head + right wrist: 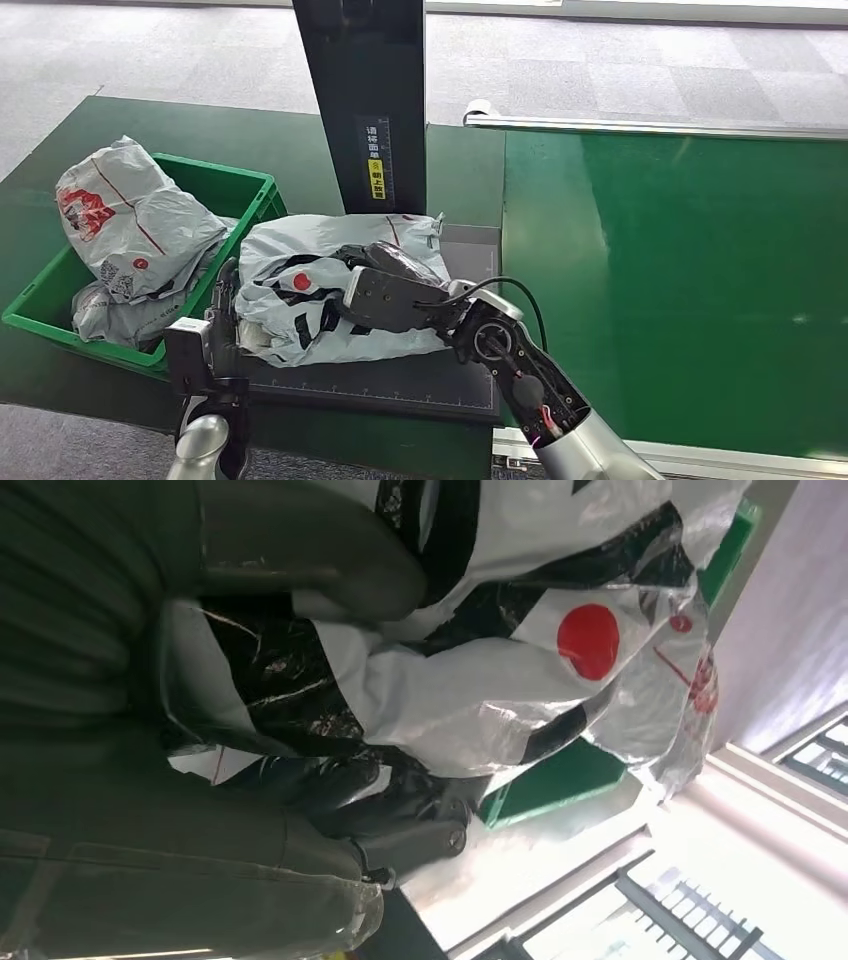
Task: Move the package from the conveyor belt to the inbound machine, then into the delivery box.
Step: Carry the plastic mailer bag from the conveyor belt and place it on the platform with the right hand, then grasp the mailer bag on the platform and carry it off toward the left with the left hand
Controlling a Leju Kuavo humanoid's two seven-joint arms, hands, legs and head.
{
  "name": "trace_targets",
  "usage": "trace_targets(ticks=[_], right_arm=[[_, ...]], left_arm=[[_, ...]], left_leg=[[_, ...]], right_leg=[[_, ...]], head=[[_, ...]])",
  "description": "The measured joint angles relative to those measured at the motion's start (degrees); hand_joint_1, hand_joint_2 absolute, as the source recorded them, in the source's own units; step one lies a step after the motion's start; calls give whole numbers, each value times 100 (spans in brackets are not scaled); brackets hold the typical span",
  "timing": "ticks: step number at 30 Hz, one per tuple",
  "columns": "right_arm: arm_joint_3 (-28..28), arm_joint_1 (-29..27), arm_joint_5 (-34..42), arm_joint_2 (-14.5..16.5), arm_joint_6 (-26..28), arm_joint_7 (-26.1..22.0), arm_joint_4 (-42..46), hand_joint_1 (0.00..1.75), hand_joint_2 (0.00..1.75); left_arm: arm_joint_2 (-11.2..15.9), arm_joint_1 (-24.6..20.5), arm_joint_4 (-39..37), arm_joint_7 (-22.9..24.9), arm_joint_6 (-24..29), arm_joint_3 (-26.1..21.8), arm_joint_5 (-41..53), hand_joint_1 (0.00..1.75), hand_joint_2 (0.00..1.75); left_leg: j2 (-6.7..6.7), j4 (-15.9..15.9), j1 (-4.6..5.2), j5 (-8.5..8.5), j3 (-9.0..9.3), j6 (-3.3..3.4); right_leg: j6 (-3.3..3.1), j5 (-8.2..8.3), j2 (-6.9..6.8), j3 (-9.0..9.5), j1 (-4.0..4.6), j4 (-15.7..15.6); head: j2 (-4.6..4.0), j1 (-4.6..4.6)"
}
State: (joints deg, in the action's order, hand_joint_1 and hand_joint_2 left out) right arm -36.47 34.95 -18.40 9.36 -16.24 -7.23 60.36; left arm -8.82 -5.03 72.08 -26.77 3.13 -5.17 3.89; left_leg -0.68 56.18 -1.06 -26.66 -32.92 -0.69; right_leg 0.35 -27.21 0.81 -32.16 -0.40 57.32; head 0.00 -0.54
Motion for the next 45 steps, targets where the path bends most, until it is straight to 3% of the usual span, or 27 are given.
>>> trace_targets(ticks=[5, 23, 28, 34, 39, 42, 45], right_arm=[[-51, 13, 257, -14, 220, -121, -79, 0, 175], [-43, 12, 346, -71, 251, -170, -102, 0, 175], [281, -113, 1167, -124, 350, -488, -61, 0, 175], [1266, -897, 1925, -402, 518, -952, 267, 0, 175], [2171, -2320, 2039, -471, 695, -1087, 979, 0, 175], [2493, -3010, 1922, -439, 623, -1293, 1290, 0, 175], [2666, -3199, 1865, -384, 601, -1237, 1457, 0, 175]], left_arm=[[8, 64, 91, 5, 40, -87, 0, 0, 175], [24, 108, 181, 11, 61, -173, 11, 0, 175], [45, 118, 228, 8, 152, -226, 70, 0, 175], [183, 265, 568, -63, 464, -578, 394, 0, 175], [490, 305, 1157, -354, 1657, -1124, 1938, 0, 175], [699, 197, 1504, -285, 1816, -1386, 2691, 0, 175], [785, 103, 1762, -322, 1858, -1317, 3456, 0, 175]], left_leg=[[0, 1, 2, 0, -1, 0], [0, 2, 2, 0, -1, 0], [-1, 3, 2, 0, 0, 0], [-4, 3, 2, -3, -1, 0], [-30, 1, -7, -13, -3, -12], [-24, -1, -7, -17, -4, -17], [-19, -1, -7, -16, 1, -17]], right_leg=[[0, 0, 0, 0, -2, -1], [0, 0, 0, -1, -2, -1], [0, 0, -1, -1, -2, -1], [0, -1, -3, -3, -2, -2], [2, -21, -22, 4, 5, -3], [-2, -25, -18, 0, 6, -2], [-3, -25, -14, -1, 5, -2]], head=[[0, 2], [0, 1], [0, 2], [0, 1], [0, 4], [0, -1], [0, 2]])
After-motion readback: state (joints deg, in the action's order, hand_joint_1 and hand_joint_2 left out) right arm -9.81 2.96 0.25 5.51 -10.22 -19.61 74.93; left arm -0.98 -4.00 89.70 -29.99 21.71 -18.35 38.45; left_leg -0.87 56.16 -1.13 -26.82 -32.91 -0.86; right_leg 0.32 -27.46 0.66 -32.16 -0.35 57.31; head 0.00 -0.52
